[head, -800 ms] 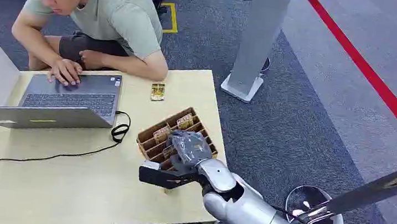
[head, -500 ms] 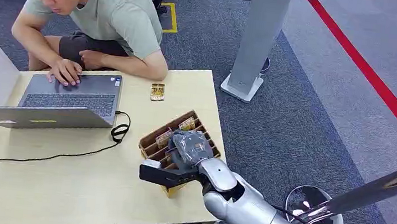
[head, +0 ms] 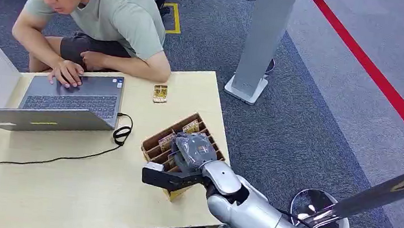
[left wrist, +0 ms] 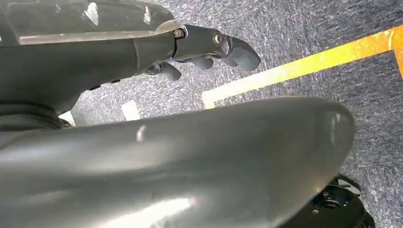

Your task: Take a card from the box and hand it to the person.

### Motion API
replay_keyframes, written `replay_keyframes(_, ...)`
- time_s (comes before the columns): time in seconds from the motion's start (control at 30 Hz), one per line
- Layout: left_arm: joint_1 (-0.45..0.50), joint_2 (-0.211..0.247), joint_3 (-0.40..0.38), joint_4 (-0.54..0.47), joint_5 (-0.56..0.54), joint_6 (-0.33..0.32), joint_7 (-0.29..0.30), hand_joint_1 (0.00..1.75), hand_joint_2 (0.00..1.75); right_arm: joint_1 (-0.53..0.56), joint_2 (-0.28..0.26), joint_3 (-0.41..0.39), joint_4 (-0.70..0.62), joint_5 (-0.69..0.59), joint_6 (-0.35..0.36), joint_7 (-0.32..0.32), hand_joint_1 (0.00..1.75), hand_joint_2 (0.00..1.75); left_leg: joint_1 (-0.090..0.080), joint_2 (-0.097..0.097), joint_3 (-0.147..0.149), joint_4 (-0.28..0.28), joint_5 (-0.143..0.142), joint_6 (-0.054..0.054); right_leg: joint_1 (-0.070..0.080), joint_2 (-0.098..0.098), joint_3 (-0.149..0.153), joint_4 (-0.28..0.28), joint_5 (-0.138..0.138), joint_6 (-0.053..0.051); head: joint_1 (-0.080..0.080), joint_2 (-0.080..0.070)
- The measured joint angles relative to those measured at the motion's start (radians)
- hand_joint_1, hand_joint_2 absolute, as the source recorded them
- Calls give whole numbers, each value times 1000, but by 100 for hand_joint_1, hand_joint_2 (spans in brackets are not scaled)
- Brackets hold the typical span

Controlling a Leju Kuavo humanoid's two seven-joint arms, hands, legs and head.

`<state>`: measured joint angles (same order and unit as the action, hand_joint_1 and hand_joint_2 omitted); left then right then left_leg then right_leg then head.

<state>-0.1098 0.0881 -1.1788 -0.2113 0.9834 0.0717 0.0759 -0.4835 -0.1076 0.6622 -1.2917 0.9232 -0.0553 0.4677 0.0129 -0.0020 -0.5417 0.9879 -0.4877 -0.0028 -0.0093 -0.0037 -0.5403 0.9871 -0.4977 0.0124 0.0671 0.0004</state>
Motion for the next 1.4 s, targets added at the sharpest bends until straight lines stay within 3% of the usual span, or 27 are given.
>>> replay_keyframes(0.5,-1,0,-5,0,-14,-1,-14,0,0,7,-26,-17,-88,16,19,13,129,175,0,0,0,0,0,0,0,0,0,0,0,0,0,0)
replay_keyframes(0.93,-4,0,-6,0,-16,-7,-7,0,0,-169,-53,-7,-263,-13,100,45,129,175,0,0,-1,0,0,0,0,0,0,0,0,0,0,0)
replay_keyframes(1.13,-18,0,-13,0,-27,-8,0,0,0,-253,-55,13,-245,-67,95,58,129,175,0,0,-2,0,0,0,0,0,-1,0,0,0,0,0)
replay_keyframes(1.4,-38,0,-26,0,-40,-19,6,0,0,-330,-25,49,-78,-106,13,-20,129,175,0,0,-2,0,0,0,0,0,0,1,0,0,0,0)
